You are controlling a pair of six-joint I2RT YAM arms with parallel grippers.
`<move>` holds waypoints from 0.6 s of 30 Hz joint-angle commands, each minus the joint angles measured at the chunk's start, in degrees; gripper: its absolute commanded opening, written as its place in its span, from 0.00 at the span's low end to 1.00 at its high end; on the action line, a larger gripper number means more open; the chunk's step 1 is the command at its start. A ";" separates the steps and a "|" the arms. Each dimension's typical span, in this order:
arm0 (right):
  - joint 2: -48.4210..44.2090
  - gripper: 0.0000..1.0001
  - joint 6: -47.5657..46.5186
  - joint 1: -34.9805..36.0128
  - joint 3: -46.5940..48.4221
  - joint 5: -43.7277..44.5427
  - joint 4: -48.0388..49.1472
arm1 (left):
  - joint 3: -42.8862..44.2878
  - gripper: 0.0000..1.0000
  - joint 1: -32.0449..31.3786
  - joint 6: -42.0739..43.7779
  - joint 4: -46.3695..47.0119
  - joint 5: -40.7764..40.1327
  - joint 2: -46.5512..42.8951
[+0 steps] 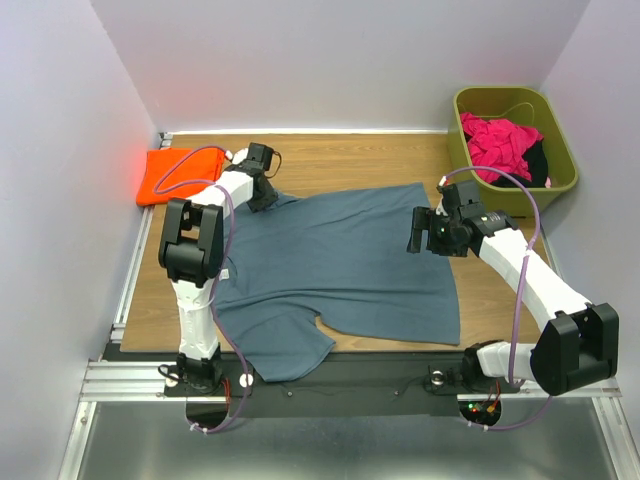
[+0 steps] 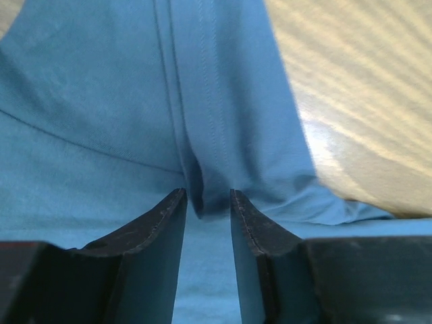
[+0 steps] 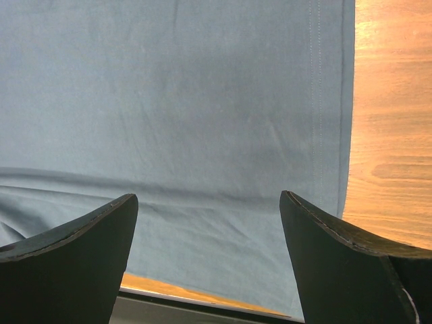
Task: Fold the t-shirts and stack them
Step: Flatten the tshirt out
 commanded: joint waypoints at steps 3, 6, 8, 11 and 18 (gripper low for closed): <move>-1.16 0.92 -0.73 0.22 -0.83 0.28 2.12 | -1.70 0.41 -0.27 0.16 2.16 -0.49 -2.93; -1.08 0.92 -0.73 0.13 -0.92 0.02 2.12 | -1.09 0.40 -0.18 0.59 2.25 -0.49 -2.14; -1.16 0.92 -0.64 0.22 -1.00 0.01 2.12 | -0.82 0.38 -0.18 0.68 2.34 -0.57 -1.87; -0.99 0.92 -0.64 0.13 -1.09 -0.07 2.12 | -0.30 0.36 -0.18 0.95 2.34 -0.84 -1.78; -0.55 0.92 -0.81 0.22 -0.65 -0.42 2.12 | 1.37 0.21 -0.27 2.09 2.16 -0.93 -1.26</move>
